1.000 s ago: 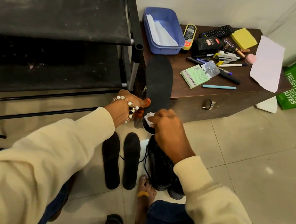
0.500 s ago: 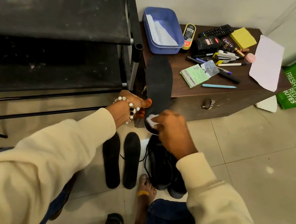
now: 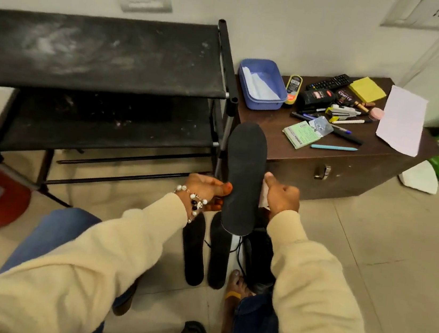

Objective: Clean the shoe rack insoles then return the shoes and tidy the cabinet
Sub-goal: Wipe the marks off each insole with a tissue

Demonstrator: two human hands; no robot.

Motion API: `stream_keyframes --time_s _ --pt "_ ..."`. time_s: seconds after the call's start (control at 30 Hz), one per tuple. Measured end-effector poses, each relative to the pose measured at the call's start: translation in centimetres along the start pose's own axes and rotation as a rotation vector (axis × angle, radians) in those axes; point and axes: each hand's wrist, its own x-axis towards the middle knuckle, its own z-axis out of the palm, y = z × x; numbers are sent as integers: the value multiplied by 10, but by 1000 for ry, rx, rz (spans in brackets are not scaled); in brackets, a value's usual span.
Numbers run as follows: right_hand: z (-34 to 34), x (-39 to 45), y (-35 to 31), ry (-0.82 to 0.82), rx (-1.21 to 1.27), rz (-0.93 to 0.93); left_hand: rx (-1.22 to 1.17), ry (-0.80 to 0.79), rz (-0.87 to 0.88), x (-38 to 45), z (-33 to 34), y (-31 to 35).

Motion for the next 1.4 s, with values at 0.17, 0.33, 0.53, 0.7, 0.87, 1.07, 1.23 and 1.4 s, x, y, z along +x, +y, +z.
stream_keyframes --time_s 0.17,0.33,0.53,0.7,0.87,1.07,1.23,1.4 --pt "12 -35 12 -322 67 34 -71 62 7 -59 -28 -14" --pt "31 -67 33 -507 -112 5 -145 145 -53 -100 -65 -49" --pt "86 -82 67 -651 -465 -30 -332 314 -160 -92 -117 -95" --pt "158 -70 116 -661 -564 45 -400 419 -260 -54 -162 -133" --pt "230 -45 176 -676 -677 139 -161 538 -315 -1 -208 -182" --pt "333 -9 258 -670 -789 77 136 692 -523 84 -266 -242" --pt "395 4 309 -655 -846 -27 32 743 -623 133 -302 -289" --pt "414 8 334 -620 -950 -124 292 600 -636 159 -309 -300"
